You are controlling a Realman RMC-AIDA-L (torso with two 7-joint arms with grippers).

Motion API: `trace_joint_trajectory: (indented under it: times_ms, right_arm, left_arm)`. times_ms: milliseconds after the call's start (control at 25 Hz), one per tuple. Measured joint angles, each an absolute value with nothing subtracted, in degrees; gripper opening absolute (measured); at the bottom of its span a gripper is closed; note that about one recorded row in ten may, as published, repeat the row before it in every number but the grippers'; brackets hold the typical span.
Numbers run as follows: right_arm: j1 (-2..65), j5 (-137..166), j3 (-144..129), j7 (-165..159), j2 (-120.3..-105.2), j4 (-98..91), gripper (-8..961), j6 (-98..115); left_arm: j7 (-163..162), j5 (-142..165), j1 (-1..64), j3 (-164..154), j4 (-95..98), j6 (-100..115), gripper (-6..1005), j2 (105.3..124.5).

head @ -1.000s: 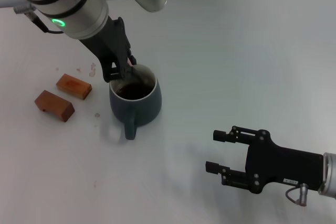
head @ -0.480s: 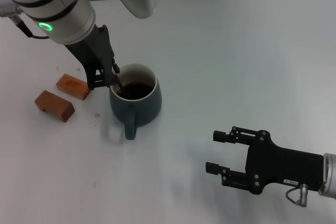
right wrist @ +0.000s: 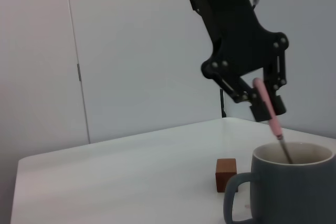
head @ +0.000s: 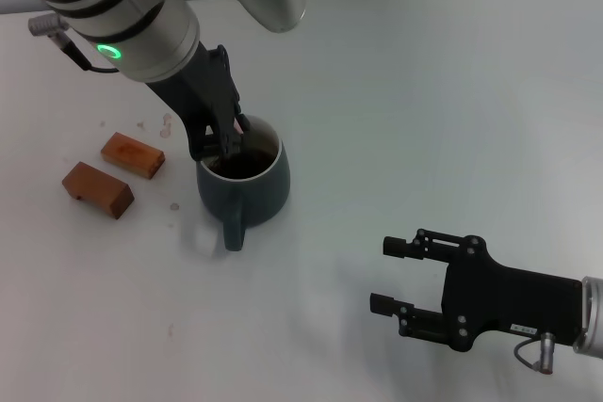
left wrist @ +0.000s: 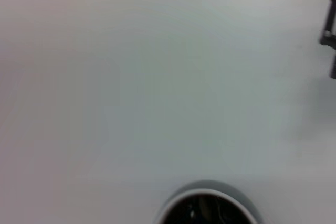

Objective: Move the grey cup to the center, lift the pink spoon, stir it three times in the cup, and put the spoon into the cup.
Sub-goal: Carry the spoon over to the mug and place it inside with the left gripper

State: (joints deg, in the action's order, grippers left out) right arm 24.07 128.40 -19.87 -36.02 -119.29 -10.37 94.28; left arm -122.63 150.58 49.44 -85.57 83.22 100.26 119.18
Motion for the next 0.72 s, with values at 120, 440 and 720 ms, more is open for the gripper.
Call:
trace_joint_trajectory:
  times_ms: [120,440,720]
  right_arm:
    - [23.99,128.4,-19.93,-36.03,-119.27,-10.37,667,94.3]
    - [23.91,128.4,-20.04,-36.03,-119.29,-10.37,667,94.31]
    - [23.9,128.4,-20.04,-36.04,-119.33,-10.37,667,94.31]
  left_arm:
    - [-122.91,151.42,49.21,-85.89,83.17,98.62,203,119.18]
    - [-123.98,155.46,49.08,-86.34,83.14,98.52,207,119.18]
    - [-124.23,153.84,48.91,-85.89,83.64,102.46,210,119.18]
